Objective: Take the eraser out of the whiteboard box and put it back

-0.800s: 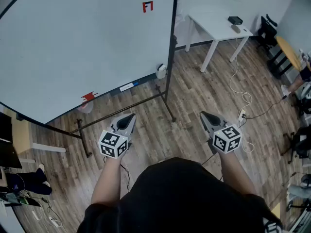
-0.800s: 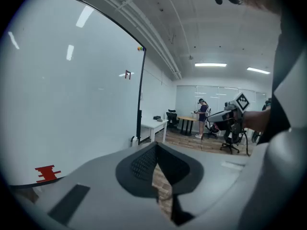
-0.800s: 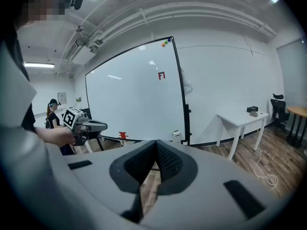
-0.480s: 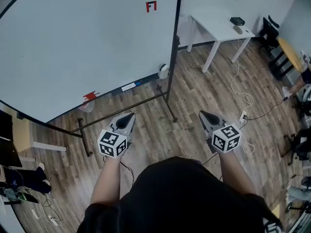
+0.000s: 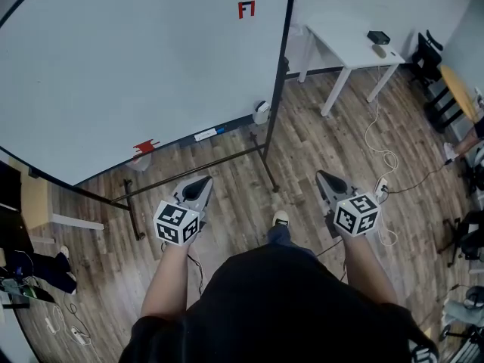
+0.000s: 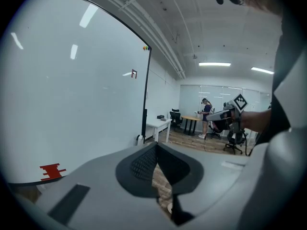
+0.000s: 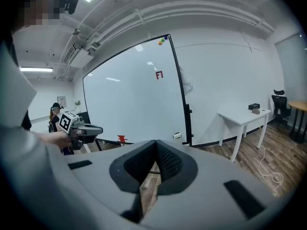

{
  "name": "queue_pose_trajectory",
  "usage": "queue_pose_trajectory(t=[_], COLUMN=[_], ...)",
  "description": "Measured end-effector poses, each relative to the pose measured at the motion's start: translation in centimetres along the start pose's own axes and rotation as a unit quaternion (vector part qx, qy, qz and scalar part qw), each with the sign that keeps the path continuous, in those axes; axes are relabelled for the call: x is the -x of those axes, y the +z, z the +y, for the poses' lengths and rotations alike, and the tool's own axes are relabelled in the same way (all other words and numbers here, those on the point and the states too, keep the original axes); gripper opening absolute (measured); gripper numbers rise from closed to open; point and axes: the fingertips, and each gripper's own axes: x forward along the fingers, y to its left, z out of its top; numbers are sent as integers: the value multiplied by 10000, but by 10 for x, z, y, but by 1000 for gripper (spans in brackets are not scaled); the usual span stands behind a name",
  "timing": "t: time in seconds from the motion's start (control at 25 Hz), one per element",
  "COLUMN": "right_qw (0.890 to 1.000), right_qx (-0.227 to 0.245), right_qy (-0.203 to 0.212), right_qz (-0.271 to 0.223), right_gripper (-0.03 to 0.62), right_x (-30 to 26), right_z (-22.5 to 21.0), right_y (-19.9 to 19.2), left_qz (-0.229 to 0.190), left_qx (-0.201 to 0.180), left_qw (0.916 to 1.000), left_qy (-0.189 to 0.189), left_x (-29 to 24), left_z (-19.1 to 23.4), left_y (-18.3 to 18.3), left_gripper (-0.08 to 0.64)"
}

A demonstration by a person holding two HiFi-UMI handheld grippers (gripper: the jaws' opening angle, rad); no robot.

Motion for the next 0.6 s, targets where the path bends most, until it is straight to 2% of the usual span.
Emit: queue_pose_trajectory(t=[0.6], right_qw=[9994], right_qx=[-94], right_qy=[281], right_qz=[183], right_gripper=[-8], right_x=[-50], right_z=[-44], right_y=[4], left_qz=[153], left_qx=[64], left_qw=[9997], left_qy=[169], left_x=[-51], left_z=[18], left_y=[9], left_gripper=[12])
